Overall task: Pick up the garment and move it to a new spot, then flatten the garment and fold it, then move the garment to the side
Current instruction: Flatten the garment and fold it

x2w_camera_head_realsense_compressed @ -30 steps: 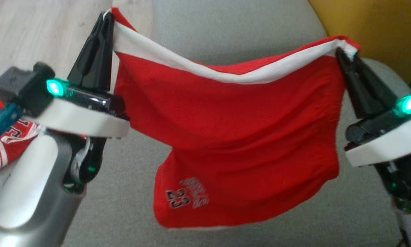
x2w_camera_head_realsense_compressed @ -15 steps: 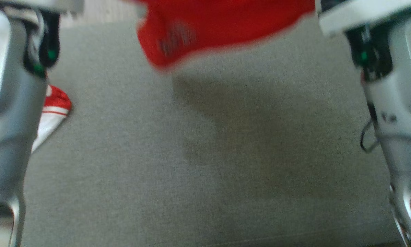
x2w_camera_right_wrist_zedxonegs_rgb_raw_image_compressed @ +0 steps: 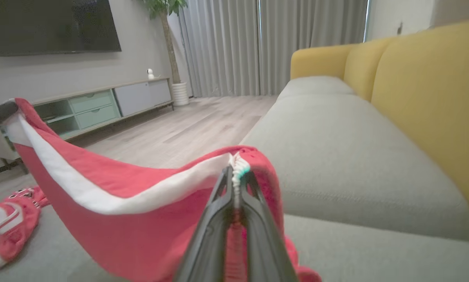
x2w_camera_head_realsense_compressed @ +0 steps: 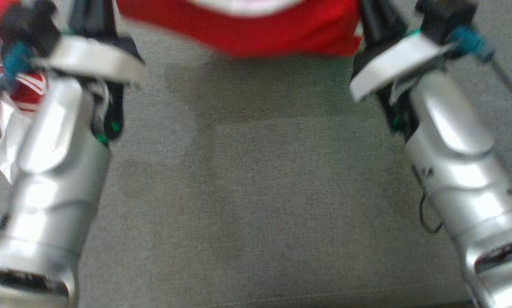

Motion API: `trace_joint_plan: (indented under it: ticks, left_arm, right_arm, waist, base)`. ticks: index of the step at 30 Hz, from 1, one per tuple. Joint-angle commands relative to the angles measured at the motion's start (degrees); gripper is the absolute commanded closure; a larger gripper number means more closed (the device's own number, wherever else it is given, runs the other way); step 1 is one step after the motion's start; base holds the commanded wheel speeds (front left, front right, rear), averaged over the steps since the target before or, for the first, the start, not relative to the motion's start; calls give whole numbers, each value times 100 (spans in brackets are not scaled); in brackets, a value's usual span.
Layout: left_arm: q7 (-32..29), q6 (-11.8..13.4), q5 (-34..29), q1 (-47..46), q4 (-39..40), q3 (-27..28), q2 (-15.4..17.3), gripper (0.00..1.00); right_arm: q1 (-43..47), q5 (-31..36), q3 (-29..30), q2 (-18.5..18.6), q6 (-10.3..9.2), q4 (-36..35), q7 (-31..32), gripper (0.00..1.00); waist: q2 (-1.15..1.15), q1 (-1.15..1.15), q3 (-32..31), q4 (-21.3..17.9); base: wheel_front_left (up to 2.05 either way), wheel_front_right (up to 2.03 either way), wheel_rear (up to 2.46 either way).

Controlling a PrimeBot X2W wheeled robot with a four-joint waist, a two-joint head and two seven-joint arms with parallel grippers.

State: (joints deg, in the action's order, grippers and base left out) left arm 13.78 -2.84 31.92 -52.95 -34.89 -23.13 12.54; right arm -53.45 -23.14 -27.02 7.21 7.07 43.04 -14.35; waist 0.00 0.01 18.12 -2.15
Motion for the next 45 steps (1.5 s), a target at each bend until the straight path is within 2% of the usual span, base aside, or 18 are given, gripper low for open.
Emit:
trace_joint_plan:
  ticks: [1,6,10,15,21,26,30,33,36,43,45]
  left_arm:
    - [64,-38,66,-110,196,138,155,100]
    - [115,-60,122,756,559,358,114,100]
    - [119,5,-23,1714,1368,641,43,100]
    - [120,142,-170,3189,2465,775,-80,100]
    - [12,494,-237,4769,3783,664,-13,100]
    - [-200,853,-236,5707,4867,751,155,100]
    - [-403,1051,-208,6246,5439,753,236,100]
    - [-518,1121,-149,6432,5543,742,248,100]
    - [-553,1076,-106,6358,5333,717,252,100]
    - [-539,797,-12,5466,4364,712,203,100]
    - [-595,669,-9,4994,3867,689,210,100]
  right_arm:
    - [86,-71,-66,-149,42,-213,-60,100]
    - [928,-260,-134,-98,42,-712,-63,100]
    - [1846,-527,170,-114,42,-1276,-63,100]
    - [3082,-547,223,-45,42,-2046,-64,100]
    - [4561,-546,302,140,42,-2964,-63,100]
    - [5561,-386,625,280,42,-3868,206,100]
    - [6205,-239,860,286,42,-4617,617,100]
    - [6448,-216,925,210,42,-4918,886,100]
    - [6449,-262,957,77,42,-4914,946,100]
    - [5965,-278,885,-52,42,-4261,883,100]
    - [5702,-344,836,-100,42,-3968,864,100]
  waist:
    - [0,-1,-3,17]
    - [0,-1,-242,27]
    - [0,-1,-638,51]
    - [0,-1,-1275,80]
    - [0,-1,-1925,62]
    - [0,-1,-2049,-21]
    - [0,-1,-2012,-89]
    - [0,-1,-1938,-141]
    - [0,-1,-1841,-165]
    - [0,-1,-1504,-135]
    - [0,-1,-1367,-149]
  base:
    - [0,0,0]
    - [0,0,0]
    - [0,0,0]
    - [0,0,0]
    - [0,0,0]
    - [0,0,0]
    - [0,0,0]
    - [0,0,0]
    - [0,0,0]
    - [0,0,0]
    - [0,0,0]
